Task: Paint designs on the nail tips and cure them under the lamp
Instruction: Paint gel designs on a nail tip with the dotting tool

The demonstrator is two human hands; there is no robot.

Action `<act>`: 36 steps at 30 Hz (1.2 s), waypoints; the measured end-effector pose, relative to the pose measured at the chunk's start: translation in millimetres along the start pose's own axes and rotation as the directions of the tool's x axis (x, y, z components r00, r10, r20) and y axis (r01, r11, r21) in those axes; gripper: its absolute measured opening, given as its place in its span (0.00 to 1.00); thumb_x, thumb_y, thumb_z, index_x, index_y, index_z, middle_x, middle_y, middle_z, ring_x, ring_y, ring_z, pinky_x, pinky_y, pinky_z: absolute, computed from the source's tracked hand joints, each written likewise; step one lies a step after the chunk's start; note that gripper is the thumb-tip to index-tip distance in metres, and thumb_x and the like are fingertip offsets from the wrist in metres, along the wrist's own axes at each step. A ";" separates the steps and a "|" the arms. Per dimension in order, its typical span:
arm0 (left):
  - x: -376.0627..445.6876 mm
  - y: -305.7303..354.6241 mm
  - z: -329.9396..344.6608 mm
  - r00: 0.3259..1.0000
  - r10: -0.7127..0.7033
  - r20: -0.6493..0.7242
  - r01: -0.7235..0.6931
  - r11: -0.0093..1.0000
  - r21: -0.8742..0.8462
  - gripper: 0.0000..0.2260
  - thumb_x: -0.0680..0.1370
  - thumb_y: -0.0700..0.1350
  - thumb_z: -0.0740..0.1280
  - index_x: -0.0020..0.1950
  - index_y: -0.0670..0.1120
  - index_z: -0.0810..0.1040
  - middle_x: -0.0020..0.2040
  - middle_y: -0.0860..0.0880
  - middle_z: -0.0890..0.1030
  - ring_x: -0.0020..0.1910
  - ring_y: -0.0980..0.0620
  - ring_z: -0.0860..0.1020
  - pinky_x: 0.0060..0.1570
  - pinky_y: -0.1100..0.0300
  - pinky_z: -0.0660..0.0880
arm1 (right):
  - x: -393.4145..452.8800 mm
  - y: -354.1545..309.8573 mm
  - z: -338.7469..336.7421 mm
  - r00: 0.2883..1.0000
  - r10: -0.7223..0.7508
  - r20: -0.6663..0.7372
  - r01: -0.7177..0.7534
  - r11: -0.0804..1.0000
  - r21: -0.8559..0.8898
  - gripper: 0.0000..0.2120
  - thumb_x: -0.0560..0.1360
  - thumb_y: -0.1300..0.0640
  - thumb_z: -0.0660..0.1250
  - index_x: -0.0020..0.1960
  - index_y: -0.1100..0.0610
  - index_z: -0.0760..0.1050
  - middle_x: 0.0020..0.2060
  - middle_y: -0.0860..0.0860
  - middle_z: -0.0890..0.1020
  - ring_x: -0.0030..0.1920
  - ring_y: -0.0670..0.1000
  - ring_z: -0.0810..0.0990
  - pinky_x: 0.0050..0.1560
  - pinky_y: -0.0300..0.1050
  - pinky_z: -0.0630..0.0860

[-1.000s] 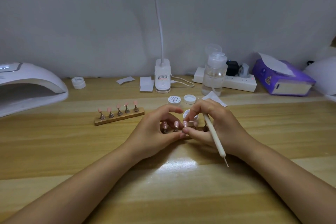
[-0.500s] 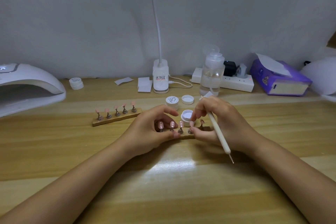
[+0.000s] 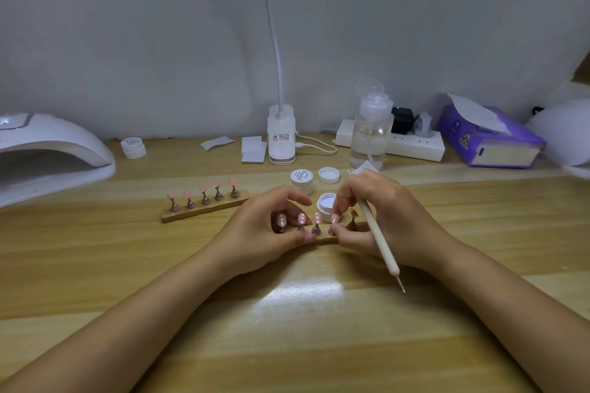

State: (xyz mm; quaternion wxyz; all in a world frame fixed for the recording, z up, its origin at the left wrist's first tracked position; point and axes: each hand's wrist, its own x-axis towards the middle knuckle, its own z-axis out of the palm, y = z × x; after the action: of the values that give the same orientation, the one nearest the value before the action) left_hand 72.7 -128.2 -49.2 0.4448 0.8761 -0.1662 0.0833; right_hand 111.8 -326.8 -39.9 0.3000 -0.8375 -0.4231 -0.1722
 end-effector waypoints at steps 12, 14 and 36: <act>0.8 -4.0 2.4 1.000 0.020 0.002 -0.020 1.000 -0.003 0.16 0.68 0.40 0.75 0.53 0.48 0.76 0.40 0.56 0.79 0.40 0.66 0.76 0.42 0.76 0.68 | 0.7 -4.6 0.1 1.000 -0.005 -0.025 0.006 0.999 0.034 0.09 0.64 0.62 0.74 0.39 0.55 0.74 0.35 0.46 0.76 0.37 0.49 0.73 0.40 0.43 0.72; 1.0 -4.6 3.0 1.000 0.022 -0.001 -0.022 1.000 -0.011 0.16 0.68 0.39 0.75 0.53 0.48 0.76 0.39 0.56 0.79 0.39 0.66 0.76 0.41 0.75 0.67 | 1.5 -6.3 -1.7 0.997 0.006 -0.080 0.001 0.996 0.092 0.10 0.64 0.64 0.73 0.39 0.55 0.73 0.35 0.51 0.77 0.38 0.53 0.75 0.40 0.50 0.73; -2.3 11.0 9.4 0.905 0.321 -0.281 -0.307 0.947 0.095 0.10 0.70 0.43 0.69 0.51 0.50 0.79 0.43 0.54 0.80 0.44 0.58 0.78 0.46 0.61 0.75 | 5.2 -21.5 7.9 0.961 0.077 -0.266 -0.011 0.970 0.241 0.09 0.66 0.58 0.71 0.43 0.58 0.75 0.38 0.48 0.80 0.40 0.48 0.75 0.43 0.43 0.74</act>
State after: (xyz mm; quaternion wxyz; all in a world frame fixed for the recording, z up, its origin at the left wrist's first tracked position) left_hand 66.5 -141.3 -47.2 0.4239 0.8264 -0.2353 0.2863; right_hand 97.7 -308.6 -35.4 0.4572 -0.7730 -0.3765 -0.2275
